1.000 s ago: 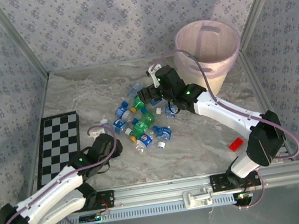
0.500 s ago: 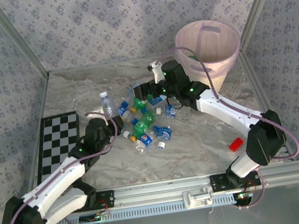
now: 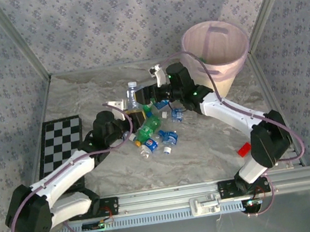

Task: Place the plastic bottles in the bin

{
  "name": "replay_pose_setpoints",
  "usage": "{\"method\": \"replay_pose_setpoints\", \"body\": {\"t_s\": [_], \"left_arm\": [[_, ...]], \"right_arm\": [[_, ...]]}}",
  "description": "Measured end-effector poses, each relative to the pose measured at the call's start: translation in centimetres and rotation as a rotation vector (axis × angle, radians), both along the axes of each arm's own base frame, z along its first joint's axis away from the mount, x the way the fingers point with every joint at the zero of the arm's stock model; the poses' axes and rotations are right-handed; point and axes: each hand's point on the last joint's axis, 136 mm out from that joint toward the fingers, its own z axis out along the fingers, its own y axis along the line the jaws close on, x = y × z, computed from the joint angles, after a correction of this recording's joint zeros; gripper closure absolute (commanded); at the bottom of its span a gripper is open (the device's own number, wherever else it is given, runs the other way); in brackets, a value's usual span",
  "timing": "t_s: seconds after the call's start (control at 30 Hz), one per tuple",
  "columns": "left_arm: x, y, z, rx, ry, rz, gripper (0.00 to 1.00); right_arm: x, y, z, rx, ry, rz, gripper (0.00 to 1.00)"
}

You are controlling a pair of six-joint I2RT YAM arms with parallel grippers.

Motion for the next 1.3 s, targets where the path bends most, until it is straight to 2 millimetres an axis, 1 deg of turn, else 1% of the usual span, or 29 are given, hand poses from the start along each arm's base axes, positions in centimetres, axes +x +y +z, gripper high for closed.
{"method": "replay_pose_setpoints", "body": {"t_s": [0.13,0.3,0.37,0.53,0.6,0.73,0.8,0.87,0.93,1.0,1.07,1.13,1.23,1.3], "left_arm": [[-0.3,-0.3,-0.1,0.004,0.001,-0.015,0.56],[-0.6,-0.6,-0.1,0.011,-0.004,-0.035,0.55],[-0.6,-0.6,-0.2,0.015,-0.004,-0.036,0.54],[-0.6,-0.6,-0.2,0.016,-0.006,-0.036,0.50],[-0.5,-0.6,-0.1,0.016,-0.007,-0.035,0.45],[-0.6,-0.6,-0.1,0.015,-0.009,-0.035,0.21],[-0.5,-0.5,0.0,0.015,-0.011,-0.026,0.14],[-0.3,-0.3,0.2,0.016,-0.018,-0.009,0.11],[-0.2,0.2,0.6,0.017,-0.028,0.017,0.07],[0.1,0.9,1.0,0.019,-0.038,0.059,0.05],[0.4,2.0,1.4,0.015,-0.045,0.121,0.02],[0.7,3.4,1.6,0.012,-0.042,0.201,0.01],[1.3,6.2,0.6,0.002,0.002,0.342,0.00],[1.6,8.4,-0.6,-0.009,0.044,0.436,0.00]], "right_arm": [[-0.2,0.8,-0.1,0.037,0.027,0.035,0.23],[-0.2,1.7,-0.5,0.075,0.061,0.067,0.27],[-0.2,1.9,-0.6,0.085,0.072,0.074,0.30],[-0.4,2.1,-0.3,0.104,0.081,0.087,0.43],[-0.4,2.1,-0.3,0.107,0.085,0.090,0.48],[-0.3,2.0,-0.2,0.108,0.083,0.087,0.51],[-0.2,1.9,-0.3,0.105,0.084,0.083,0.51],[0.1,1.5,-0.6,0.093,0.080,0.069,0.51],[0.7,0.9,-1.1,0.071,0.079,0.044,0.52],[1.6,-0.3,-1.7,0.038,0.081,0.003,0.52],[2.7,-2.1,-2.2,0.003,0.082,-0.051,0.52],[3.7,-4.2,-2.3,-0.030,0.075,-0.109,0.53],[5.0,-7.4,-1.4,-0.072,0.053,-0.190,0.53],[5.9,-9.3,0.2,-0.090,0.018,-0.239,0.53]]}}
